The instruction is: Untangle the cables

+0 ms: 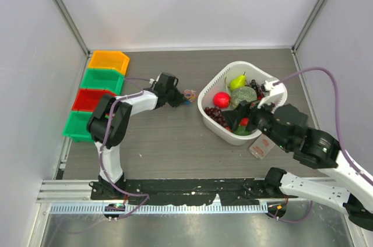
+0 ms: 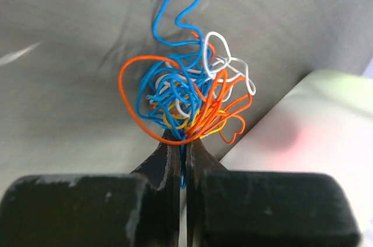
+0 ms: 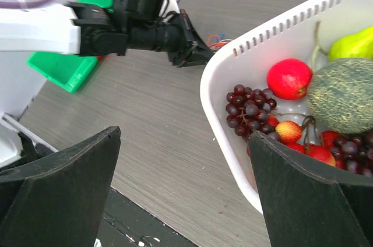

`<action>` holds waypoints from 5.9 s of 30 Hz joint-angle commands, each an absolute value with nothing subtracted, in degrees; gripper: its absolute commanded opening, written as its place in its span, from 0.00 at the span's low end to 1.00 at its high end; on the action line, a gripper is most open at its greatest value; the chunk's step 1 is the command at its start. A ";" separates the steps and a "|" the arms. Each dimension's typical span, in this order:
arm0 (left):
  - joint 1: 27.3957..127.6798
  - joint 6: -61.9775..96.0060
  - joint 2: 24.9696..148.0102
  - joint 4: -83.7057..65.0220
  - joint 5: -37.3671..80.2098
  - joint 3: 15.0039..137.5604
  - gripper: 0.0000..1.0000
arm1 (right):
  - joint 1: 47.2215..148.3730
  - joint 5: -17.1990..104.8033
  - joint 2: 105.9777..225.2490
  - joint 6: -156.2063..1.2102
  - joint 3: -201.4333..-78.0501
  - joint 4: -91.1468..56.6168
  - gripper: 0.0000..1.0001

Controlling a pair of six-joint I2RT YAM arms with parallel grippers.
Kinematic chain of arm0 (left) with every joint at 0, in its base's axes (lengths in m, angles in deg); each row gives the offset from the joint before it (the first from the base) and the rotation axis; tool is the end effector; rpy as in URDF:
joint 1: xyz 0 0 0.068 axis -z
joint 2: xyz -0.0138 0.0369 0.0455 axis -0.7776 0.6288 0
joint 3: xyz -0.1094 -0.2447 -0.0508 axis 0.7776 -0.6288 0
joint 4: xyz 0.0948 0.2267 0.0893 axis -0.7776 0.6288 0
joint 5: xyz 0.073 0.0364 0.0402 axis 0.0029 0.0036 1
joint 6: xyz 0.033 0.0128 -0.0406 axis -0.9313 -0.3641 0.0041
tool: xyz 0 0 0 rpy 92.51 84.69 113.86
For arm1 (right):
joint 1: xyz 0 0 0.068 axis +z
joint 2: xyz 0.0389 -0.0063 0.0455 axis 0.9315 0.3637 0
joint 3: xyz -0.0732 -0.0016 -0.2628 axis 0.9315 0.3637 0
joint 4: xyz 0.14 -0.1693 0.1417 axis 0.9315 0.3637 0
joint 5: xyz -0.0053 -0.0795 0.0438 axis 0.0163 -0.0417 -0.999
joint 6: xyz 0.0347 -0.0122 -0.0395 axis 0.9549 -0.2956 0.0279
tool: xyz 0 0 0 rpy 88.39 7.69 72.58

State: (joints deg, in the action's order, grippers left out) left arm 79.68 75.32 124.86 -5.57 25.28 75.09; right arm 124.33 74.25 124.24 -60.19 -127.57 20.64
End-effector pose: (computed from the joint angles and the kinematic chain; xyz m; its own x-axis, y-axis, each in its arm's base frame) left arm 0.3718 -0.2061 0.1561 -0.7054 -0.6815 -0.1949 -0.3965 0.6073 -0.6885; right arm 0.0791 0.0916 0.4085 -0.3557 0.1473 -0.9229 -0.4429 0.8430 0.3052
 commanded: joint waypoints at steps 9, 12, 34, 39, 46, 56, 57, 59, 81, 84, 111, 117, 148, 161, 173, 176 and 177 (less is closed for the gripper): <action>88.28 68.01 80.90 11.74 24.49 44.65 0.00 | 131.23 60.94 140.86 -56.45 -121.50 6.07 0.86; 94.97 70.90 71.67 15.86 29.15 38.86 0.00 | 134.40 61.46 143.59 -56.53 -118.88 2.63 0.79; 95.86 69.69 51.15 28.71 36.19 33.73 0.64 | 143.99 69.80 165.36 -52.59 -102.42 -30.34 0.64; 95.95 68.72 50.82 25.72 36.09 33.03 0.57 | 143.99 74.81 171.80 -50.92 -103.84 -32.18 0.60; 95.86 69.77 55.72 20.63 37.24 30.48 0.85 | 143.99 73.78 173.48 -51.00 -101.91 -37.19 0.31; 95.86 70.03 74.53 12.54 40.40 30.75 0.77 | 144.08 78.43 148.01 -53.98 -101.53 -20.53 0.01; 95.86 70.30 74.71 11.84 40.41 30.40 0.77 | 144.08 78.25 144.77 -55.82 -102.16 -19.54 0.01; 95.95 70.82 73.76 10.00 39.97 29.34 0.77 | 143.99 77.99 141.68 -57.15 -103.65 -18.21 0.01; 95.86 67.66 78.58 5.51 38.12 27.76 0.91 | 143.99 78.07 143.49 -71.30 -140.69 -12.16 0.01; 95.86 67.75 79.64 4.63 38.65 27.84 0.91 | 144.08 77.46 147.71 -75.86 -153.53 -11.09 0.01; 95.86 52.82 28.22 9.56 30.21 36.28 0.97 | 143.29 75.62 152.73 -64.46 -133.80 -17.25 0.01; 95.86 41.31 33.48 2.61 23.11 39.26 0.96 | 141.98 71.49 154.49 -60.50 -136.88 -15.05 0.01; 95.86 50.52 48.79 21.24 42.34 65.72 0.00 | 136.61 55.74 158.41 -69.99 -111.56 -35.94 0.87; 95.86 52.20 53.26 20.62 36.36 77.57 0.00 | 137.58 74.47 180.41 -65.60 -113.08 -54.94 0.57; 95.86 37.18 69.69 28.09 43.82 112.63 0.00 | 137.49 73.41 184.03 -51.88 -100.14 -54.62 0.52; 95.86 34.71 74.79 31.42 44.36 122.37 0.00 | 137.14 76.48 182.80 -52.76 -100.67 -48.46 0.59; 95.86 34.01 76.11 32.22 44.36 125.28 0.00 | 136.96 76.32 182.62 -52.50 -100.41 -48.45 0.61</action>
